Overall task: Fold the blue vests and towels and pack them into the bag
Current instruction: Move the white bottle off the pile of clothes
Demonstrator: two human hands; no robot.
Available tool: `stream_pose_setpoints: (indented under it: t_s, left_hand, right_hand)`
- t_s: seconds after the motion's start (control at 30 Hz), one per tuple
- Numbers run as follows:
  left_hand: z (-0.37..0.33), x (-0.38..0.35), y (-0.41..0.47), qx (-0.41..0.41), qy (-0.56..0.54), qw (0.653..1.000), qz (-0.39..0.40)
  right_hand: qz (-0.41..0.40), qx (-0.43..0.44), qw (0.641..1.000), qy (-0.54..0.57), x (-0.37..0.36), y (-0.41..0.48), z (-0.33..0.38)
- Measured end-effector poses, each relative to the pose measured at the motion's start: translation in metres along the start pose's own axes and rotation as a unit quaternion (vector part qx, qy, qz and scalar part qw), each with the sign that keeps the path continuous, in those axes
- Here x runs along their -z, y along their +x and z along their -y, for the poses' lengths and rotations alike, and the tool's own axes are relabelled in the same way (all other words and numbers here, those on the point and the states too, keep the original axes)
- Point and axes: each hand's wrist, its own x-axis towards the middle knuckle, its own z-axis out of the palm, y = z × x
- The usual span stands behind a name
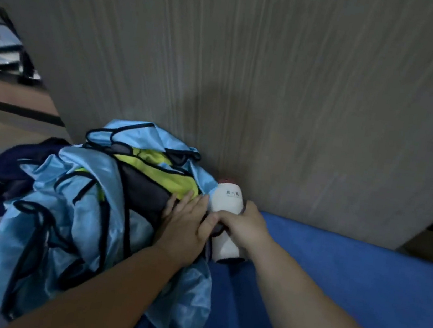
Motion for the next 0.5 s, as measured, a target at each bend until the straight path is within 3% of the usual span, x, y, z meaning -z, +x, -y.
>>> stream_pose_setpoints:
  t_s: [0.23, 0.5]
  left_hand:
    - [-0.055, 0.014, -0.035, 0.007, -0.155, 0.988, 0.000]
    - [-0.128, 0.021, -0.076, -0.034, -0.310, 0.948, 0.071]
  right_hand:
    - [-0.063, 0.160, 0.985, 0.019, 0.030, -0.071, -0.010]
    - [-0.138, 0.195, 0.970, -0.044, 0.089, -0.154, -0.037]
